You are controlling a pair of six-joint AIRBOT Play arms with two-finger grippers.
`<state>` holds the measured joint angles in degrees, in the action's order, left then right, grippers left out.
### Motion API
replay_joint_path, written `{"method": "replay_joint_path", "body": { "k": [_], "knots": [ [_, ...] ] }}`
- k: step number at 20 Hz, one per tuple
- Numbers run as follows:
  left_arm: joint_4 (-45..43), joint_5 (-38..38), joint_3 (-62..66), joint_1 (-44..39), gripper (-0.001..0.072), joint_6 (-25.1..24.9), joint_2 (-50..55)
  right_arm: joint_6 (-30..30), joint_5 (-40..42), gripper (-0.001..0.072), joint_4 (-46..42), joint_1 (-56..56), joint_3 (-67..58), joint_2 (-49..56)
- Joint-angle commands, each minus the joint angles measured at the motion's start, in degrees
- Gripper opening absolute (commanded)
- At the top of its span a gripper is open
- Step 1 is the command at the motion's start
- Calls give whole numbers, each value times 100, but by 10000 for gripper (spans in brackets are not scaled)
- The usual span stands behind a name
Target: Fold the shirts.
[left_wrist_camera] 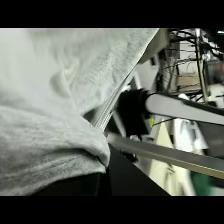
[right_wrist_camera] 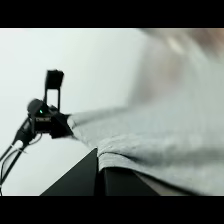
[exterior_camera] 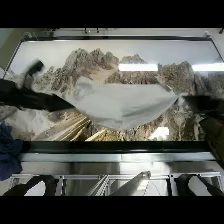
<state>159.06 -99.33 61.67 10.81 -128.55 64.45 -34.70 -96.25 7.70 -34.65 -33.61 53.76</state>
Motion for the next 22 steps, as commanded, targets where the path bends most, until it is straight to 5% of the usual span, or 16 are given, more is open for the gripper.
{"method": "replay_joint_path", "body": {
  "k": [1, 4, 6, 10, 12, 15, 18, 22],
  "knots": [
    [1169, -509, 1932, 608, 19, -520, -1200, 352, 426, 17, 2406, -201, -616, -2105],
    [1235, -337, 3856, 1816, 19, -511, -1622, 857, 2732, 16, 2192, -846, -1657, -3536],
    [1224, -238, 4750, 2500, 19, -299, -1497, 815, 4033, 15, 1252, -1165, -2208, -3950],
    [1145, -72, 5300, 1985, 20, 249, -577, 343, 4000, 16, 74, -1263, -2450, -3560],
    [887, -208, 5125, 1355, 20, 389, 109, -197, 3263, 16, -348, -1241, -2330, -2914],
    [-177, -581, 4430, 297, 20, 459, 1285, -15, 2494, 16, -345, -579, -1464, -1965],
    [-1117, -553, 3832, -262, 20, 184, 2361, 522, 3661, 15, -459, 544, -225, -1263],
    [-1248, -153, 3462, -160, 20, 133, 3794, 809, 5563, 15, -1021, 1628, 184, 188]
  ]
}}
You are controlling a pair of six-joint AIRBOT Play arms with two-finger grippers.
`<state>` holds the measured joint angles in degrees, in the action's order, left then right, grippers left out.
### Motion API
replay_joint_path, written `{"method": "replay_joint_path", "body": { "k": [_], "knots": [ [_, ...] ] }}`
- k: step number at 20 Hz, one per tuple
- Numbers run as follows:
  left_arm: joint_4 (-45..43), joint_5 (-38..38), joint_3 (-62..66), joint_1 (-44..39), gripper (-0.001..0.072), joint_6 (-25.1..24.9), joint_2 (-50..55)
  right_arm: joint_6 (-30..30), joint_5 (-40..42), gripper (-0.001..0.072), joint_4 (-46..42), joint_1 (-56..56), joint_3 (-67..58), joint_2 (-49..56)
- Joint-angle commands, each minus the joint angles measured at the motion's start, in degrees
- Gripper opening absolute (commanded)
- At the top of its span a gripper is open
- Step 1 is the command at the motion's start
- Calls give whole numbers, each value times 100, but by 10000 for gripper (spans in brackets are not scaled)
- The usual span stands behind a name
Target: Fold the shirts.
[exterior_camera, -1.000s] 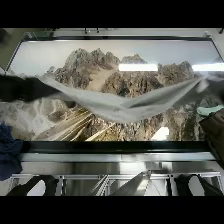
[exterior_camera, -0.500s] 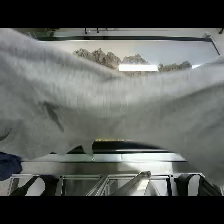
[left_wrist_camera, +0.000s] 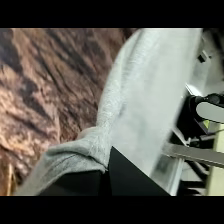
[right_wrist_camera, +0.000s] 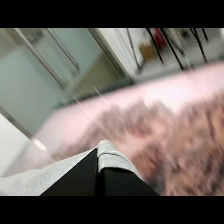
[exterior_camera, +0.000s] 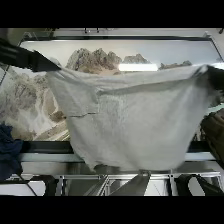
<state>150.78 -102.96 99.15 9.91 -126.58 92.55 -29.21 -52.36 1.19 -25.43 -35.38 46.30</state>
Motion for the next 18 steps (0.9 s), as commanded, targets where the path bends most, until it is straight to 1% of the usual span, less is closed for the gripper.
{"method": "replay_joint_path", "body": {
  "k": [1, 3, 5, 7, 8, 10, 12, 14, 16, 18],
  "knots": [
    [-422, 350, -293, -4, 20, -46, 1307, 372, 1344, 15, -361, 811, 319, 1362],
    [-415, 704, -275, 125, 19, 85, 1856, 485, 1467, 15, -358, 909, 52, 2343],
    [-420, 887, 7, 188, 18, 313, 2315, 505, 1436, 14, -358, 903, -409, 3206],
    [-415, 890, 535, 214, 17, 599, 2682, 494, 1217, 13, -358, 896, -1032, 3827],
    [-417, 848, 852, 210, 18, 763, 2822, 367, 986, 13, -365, 887, -1368, 4048],
    [-422, 918, 1362, 203, 17, 809, 2962, 142, 699, 13, -411, 850, -1961, 4336],
    [-422, 1178, 1690, 249, 17, 844, 2964, -48, 839, 13, -424, 839, -2277, 4404],
    [-422, 1281, 1770, 251, 17, 903, 2964, -179, 1075, 12, -509, 839, -2302, 4422],
    [-422, 1294, 1572, 249, 16, 925, 2964, -649, 1088, 12, -1082, 839, -2302, 4524],
    [-391, 1244, 1274, 219, 16, 925, 2962, -861, 859, 12, -1604, 839, -2297, 4599]
  ]
}}
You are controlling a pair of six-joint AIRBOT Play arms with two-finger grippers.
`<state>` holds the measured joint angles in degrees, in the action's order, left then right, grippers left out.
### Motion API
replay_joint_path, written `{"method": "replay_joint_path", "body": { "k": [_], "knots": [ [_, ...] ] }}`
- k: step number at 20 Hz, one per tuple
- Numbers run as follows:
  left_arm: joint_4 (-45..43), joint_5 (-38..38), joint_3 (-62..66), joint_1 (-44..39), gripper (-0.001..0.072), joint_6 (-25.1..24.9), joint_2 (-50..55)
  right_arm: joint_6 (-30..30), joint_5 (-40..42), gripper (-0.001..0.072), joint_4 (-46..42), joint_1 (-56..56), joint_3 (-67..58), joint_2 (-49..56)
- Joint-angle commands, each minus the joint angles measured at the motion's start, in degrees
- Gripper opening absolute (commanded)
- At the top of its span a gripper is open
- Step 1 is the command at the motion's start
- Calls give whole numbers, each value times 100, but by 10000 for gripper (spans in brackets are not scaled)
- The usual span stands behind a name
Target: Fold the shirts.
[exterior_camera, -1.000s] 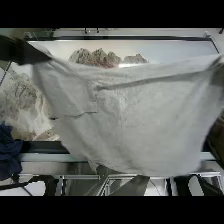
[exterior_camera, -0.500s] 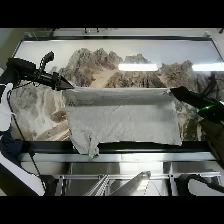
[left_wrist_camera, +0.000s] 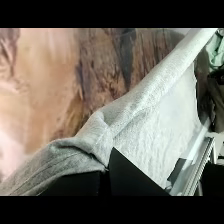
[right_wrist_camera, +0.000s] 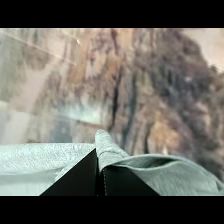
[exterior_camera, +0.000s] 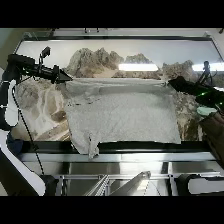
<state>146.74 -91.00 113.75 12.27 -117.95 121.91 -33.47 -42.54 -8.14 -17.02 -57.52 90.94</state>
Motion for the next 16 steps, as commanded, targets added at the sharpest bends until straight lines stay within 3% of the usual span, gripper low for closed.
{"method": "replay_joint_path", "body": {
  "k": [1, 4, 9, 16],
  "knots": [
    [42, -125, -315, -35, 16, 61, 26, -435, -354, 12, -831, -20, -83, 120],
    [31, -573, -892, -33, 15, 61, -149, -758, -1134, 12, -1554, -199, -83, 72],
    [-17, -264, -2667, 238, 15, -26, -1060, -1340, -1445, 12, -2973, -372, 122, 83],
    [-155, 476, -4037, 313, 14, -203, -1375, -1349, -1237, 13, -3047, -361, 129, 138]
  ]
}}
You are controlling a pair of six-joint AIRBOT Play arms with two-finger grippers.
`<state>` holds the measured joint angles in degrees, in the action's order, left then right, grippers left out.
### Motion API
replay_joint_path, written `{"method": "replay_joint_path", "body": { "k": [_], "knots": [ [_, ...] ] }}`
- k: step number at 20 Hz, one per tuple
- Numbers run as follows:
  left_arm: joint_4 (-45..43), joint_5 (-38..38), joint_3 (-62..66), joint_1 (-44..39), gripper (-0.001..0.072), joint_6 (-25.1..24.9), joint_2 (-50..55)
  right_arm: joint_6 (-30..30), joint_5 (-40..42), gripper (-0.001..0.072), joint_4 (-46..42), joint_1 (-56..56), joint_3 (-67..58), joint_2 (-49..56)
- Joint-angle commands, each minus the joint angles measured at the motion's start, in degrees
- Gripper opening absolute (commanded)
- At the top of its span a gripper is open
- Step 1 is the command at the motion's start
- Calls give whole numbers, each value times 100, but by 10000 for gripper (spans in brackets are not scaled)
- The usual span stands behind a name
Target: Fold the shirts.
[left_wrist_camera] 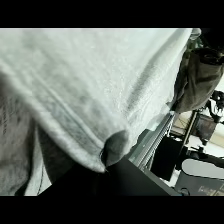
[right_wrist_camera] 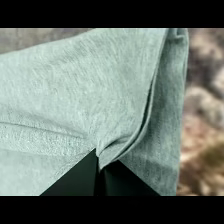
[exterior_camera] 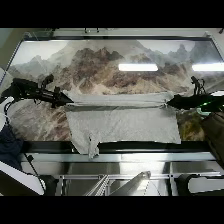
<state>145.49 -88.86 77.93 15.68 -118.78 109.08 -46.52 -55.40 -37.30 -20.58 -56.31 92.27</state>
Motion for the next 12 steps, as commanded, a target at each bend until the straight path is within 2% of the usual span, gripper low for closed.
{"method": "replay_joint_path", "body": {
  "k": [1, 2, 3, 4, 5, 6, 7, 8, 9, 12],
  "knots": [
    [-33, 304, -494, -85, 14, -175, -94, -46, 48, 14, -129, -4, 9, 7],
    [-35, 308, -494, -129, 12, -186, -94, -44, 42, 16, -129, -4, 9, 4],
    [-37, 262, -487, -162, 14, -186, -94, -57, -20, 88, -129, -7, 9, 4],
    [-37, 149, -483, -168, 15, -177, -94, -114, -118, 400, -138, -13, 9, -9],
    [-39, -28, -483, -166, 118, -146, -94, -264, -269, 623, -234, -22, 4, -48],
    [-50, -251, -485, -138, 414, 7, -94, -496, -402, 623, -448, -50, 4, -116],
    [-46, -492, -494, -94, 655, 221, -94, -710, -579, 624, -721, -90, 4, -223],
    [-48, -741, -498, -26, 708, 437, -94, -953, -761, 623, -1060, -142, 9, -358],
    [-28, -949, -581, 46, 708, 595, -149, -1137, -957, 623, -1320, -199, 9, -511],
    [-59, -1027, -1515, 374, 707, 470, -901, -1408, -1231, 623, -1405, -450, 330, -1191]
  ]
}}
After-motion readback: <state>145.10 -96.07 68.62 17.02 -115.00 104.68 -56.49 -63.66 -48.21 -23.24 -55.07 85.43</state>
